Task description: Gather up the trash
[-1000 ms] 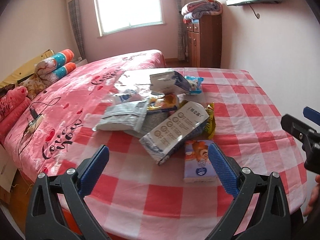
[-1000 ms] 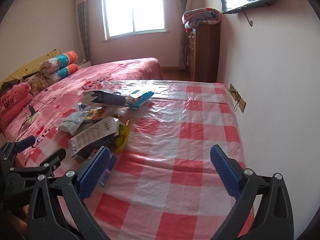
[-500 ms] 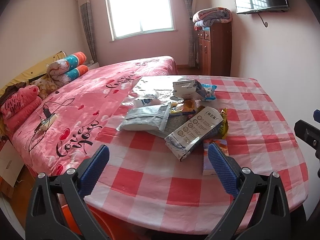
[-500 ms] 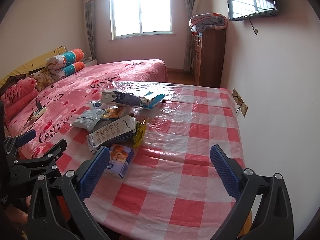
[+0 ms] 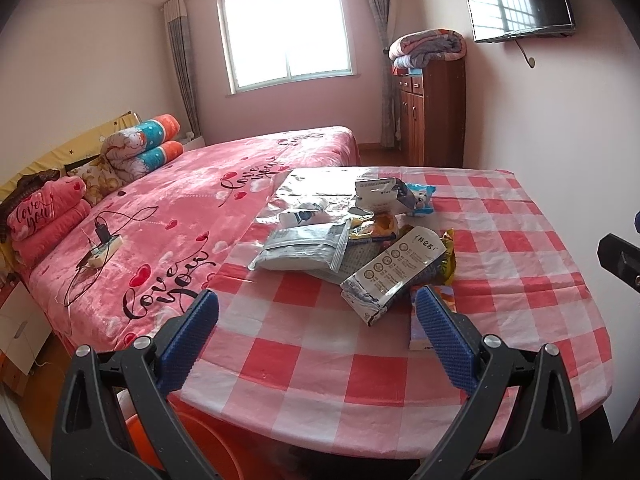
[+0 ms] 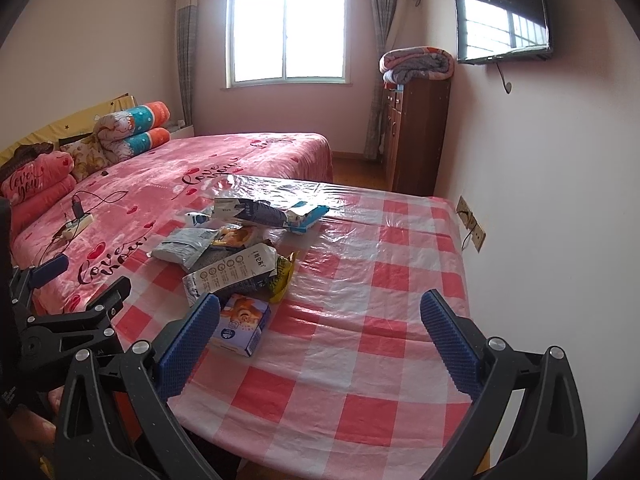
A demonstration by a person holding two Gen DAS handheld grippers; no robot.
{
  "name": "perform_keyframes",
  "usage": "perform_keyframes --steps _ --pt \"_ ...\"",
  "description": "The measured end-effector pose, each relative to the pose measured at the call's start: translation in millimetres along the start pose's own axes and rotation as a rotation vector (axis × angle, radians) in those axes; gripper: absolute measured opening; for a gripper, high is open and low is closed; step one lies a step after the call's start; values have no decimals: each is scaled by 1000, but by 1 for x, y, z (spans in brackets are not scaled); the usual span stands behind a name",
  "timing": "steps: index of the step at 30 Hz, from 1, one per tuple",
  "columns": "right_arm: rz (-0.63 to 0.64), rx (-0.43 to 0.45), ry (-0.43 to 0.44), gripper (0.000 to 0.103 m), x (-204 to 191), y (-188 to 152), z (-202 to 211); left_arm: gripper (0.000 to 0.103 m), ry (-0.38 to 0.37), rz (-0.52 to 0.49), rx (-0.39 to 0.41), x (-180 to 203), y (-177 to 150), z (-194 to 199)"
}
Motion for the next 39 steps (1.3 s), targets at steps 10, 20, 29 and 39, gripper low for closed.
perform_keyframes --steps 10,20,29,39 --pt "18 19 2 99 -4 2 18 99 -6 -8 13 1 -4 10" --pt "21 21 -1 99 -5 -3 26 99 -6 -8 17 1 -6 14" --pt "6 4 12 99 3 -7 15 99 6 -29 -8 5 -10 11" --pt "18 -32 59 99 -1 -4 -18 99 -4 -40 -71 6 -15 -20"
Point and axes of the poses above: each gripper's, at about its wrist camera, not at the fingertips, and z roughly against the way its jaws point, x to its right, y to its top, the point moved 5 cm from there along -z, roughly the way its jaws point, and after that the axes turned 4 degrees about -z, right-handed, at the moved point
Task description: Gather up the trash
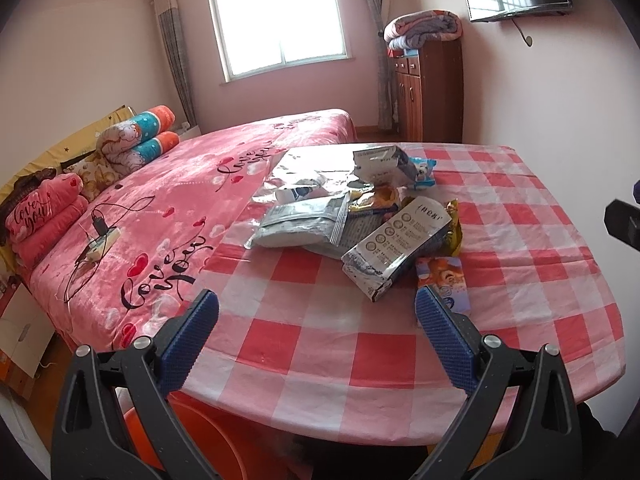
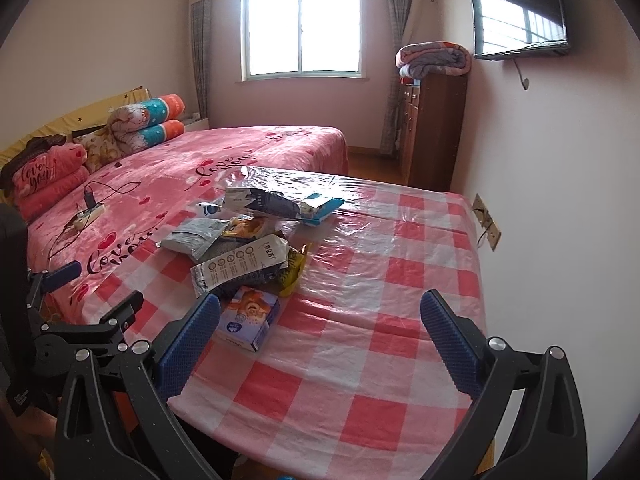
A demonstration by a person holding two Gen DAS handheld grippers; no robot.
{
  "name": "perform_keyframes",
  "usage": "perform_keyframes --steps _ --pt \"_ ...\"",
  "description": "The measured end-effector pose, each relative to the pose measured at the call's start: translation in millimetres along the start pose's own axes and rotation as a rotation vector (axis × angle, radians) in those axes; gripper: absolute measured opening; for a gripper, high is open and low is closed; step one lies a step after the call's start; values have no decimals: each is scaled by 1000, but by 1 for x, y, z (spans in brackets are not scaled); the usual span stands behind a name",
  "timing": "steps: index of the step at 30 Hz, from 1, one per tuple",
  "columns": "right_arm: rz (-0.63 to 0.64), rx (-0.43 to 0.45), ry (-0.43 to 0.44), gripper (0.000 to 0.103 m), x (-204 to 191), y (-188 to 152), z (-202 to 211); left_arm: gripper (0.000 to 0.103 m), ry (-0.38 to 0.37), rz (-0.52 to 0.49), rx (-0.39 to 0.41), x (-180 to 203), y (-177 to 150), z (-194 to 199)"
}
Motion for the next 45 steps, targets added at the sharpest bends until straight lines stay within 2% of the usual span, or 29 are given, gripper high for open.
perform_keyframes --steps 4,12,18,22,26,32,38,39,42,45 --pt "-23 -32 20 99 3 -2 -17 99 -46 -5 -9 0 -4 -10" --pt "-73 -134 82 99 12 -14 -50 99 -219 -30 -1 9 -3 -28" --pt "-130 -218 151 99 22 -24 -73 99 -319 -131 -36 31 0 -54" --pt "-161 -275 187 99 26 -34 -86 99 -326 -209 -48 45 4 -74" --pt "-146 -315 233 99 19 -46 -96 99 -352 -247 -73 56 16 -97" --pt "-107 -342 318 99 3 -57 -100 99 -370 -233 -127 63 27 -129" --pt "-111 -365 351 99 -4 -64 -106 98 -402 -232 -149 71 37 -146" --pt "-114 -369 356 99 -4 -65 -108 97 -399 -234 -153 71 38 -149" --pt "-116 -376 364 99 -5 -67 -110 81 -408 -210 -181 73 40 -159" --pt "-123 -382 365 99 -5 -69 -114 78 -429 -169 -205 72 40 -165"
Point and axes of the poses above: each gripper's, at about its wrist camera, not at the fingertips, and z roughly against the way its jaws point, x to its right, y to its top, the point moved 5 cm from there along -z, roughly the way its jaws point, and after that the axes turned 4 degrees about -z, right-handed, at the moved point
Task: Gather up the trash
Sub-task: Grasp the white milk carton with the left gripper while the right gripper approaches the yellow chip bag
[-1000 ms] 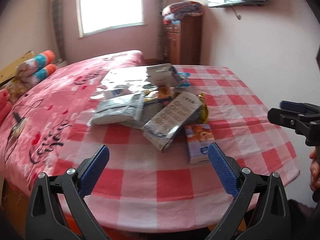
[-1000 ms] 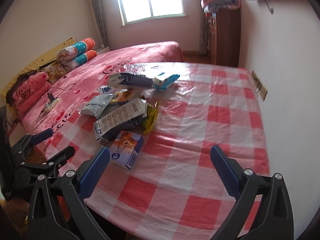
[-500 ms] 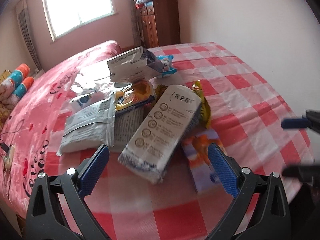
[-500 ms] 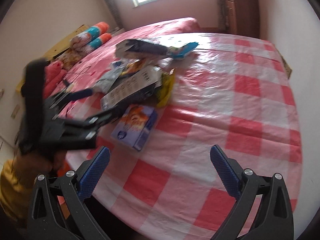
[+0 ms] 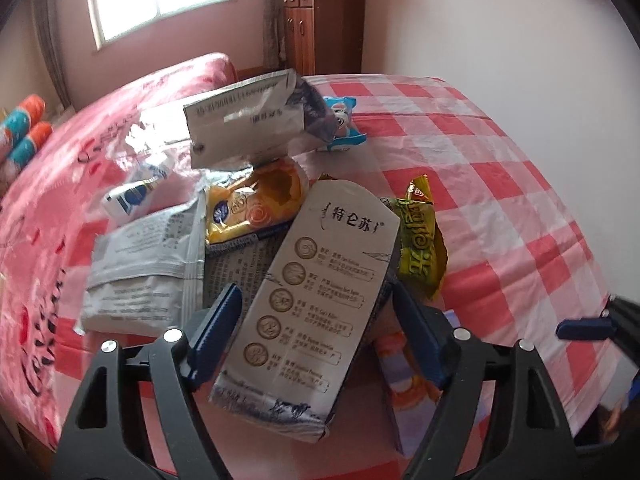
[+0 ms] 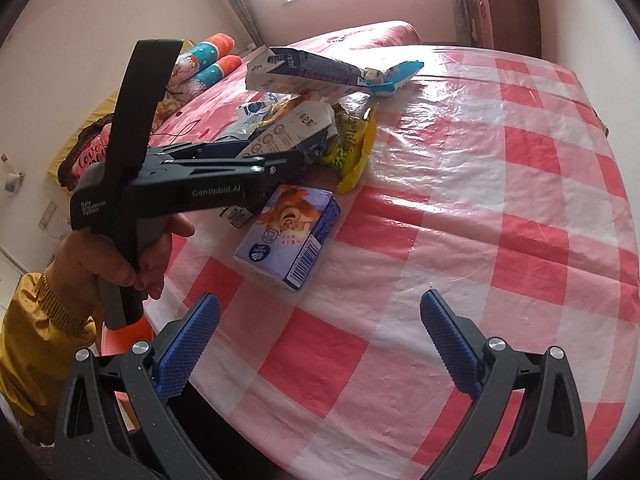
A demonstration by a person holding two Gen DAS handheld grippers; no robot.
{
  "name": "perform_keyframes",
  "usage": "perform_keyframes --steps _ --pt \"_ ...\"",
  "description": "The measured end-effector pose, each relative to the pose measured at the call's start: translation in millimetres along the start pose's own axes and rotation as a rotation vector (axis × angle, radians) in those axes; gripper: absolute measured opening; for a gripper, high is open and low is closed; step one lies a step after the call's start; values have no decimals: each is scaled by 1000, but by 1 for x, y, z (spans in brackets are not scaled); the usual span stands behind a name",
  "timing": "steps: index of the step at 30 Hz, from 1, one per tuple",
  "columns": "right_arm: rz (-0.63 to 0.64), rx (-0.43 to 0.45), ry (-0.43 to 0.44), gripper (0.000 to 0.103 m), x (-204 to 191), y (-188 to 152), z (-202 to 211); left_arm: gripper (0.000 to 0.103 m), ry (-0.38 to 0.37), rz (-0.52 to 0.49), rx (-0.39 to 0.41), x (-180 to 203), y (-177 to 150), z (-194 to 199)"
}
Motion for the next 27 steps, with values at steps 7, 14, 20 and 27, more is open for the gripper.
perform_keyframes --steps 7,14,20,27 --pt "-16 -2 14 99 0 4 -8 74 -30 83 14 -3 -3 1" --pt "-8 -11 28 99 -11 3 -26 63 -50 166 36 -6 -11 11" --pt "9 -10 29 99 -18 4 -37 58 -60 228 69 -8 -17 25" --pt "33 7 6 98 -17 9 -43 56 -81 299 127 -11 -24 50"
Point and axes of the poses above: each gripper's, at about its wrist camera, not at the fingertips, and z roughly against the way its jaws point, x to its right, y to its top, the point moved 5 cm from there along -z, roughly the way its jaws point, and after that the axes turned 4 degrees about -z, right-handed, at the moved point
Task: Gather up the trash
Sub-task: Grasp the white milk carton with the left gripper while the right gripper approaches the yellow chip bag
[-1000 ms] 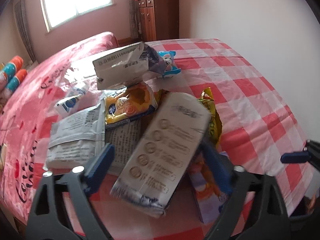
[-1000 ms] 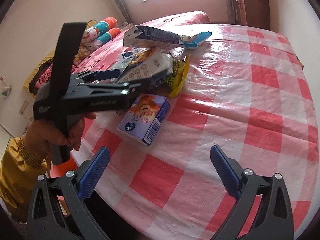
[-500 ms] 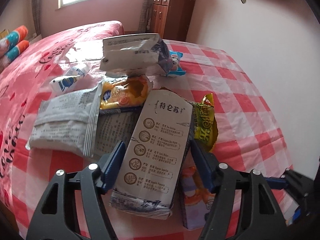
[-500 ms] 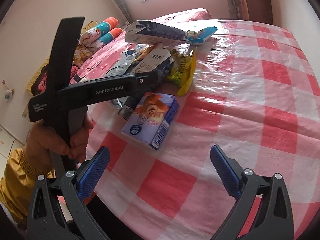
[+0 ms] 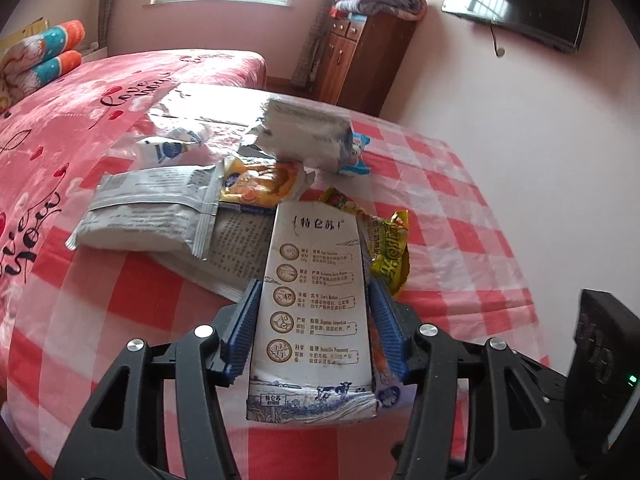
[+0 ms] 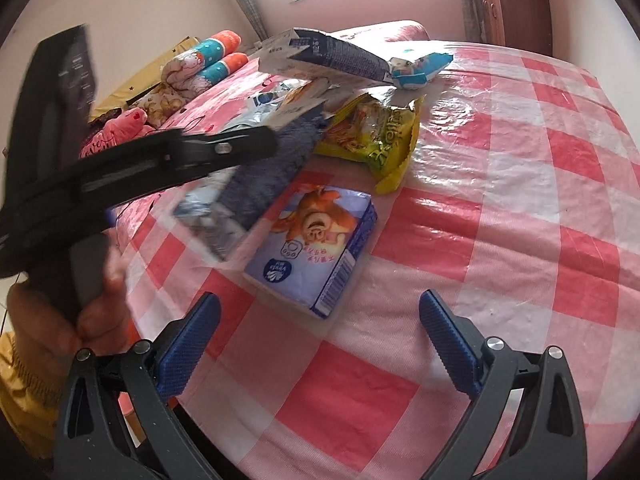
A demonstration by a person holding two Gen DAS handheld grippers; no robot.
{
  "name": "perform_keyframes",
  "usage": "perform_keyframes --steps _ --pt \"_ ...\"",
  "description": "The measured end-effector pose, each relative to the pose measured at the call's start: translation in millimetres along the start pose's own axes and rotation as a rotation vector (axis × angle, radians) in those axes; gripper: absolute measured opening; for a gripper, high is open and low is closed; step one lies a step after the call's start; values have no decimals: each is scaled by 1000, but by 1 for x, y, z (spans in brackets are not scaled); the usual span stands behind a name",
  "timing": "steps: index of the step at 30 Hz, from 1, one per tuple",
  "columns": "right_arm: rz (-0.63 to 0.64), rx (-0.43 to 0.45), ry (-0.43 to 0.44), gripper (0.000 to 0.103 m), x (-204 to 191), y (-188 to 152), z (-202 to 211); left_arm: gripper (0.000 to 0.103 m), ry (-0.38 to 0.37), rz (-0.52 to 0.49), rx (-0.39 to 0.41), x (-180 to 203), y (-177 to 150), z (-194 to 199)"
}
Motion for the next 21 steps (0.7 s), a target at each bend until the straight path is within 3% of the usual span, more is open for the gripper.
perform_keyframes --steps 5,7,8,9,21 --pt "-4 39 -29 98 14 18 3 55 -8 29 41 -7 -3 20" --pt "-20 52 -30 92 21 27 4 55 -5 41 37 -11 -7 22" --pt "-40 58 -16 83 26 35 4 55 -5 46 32 -13 -10 22" --pt "-56 58 -5 81 30 40 2 55 -4 48 28 -15 -12 22" --pt "-164 88 87 74 63 98 -29 55 11 59 -39 -27 -38 3"
Point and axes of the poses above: each gripper's, at about its wrist camera, not at the fingertips, and z roughly against the way its jaws point, x to its right, y to its top, the point moved 5 cm from there along -z, roughly the way its jaws point, and after that the axes turned 4 degrees about -z, right-handed, at the moved point
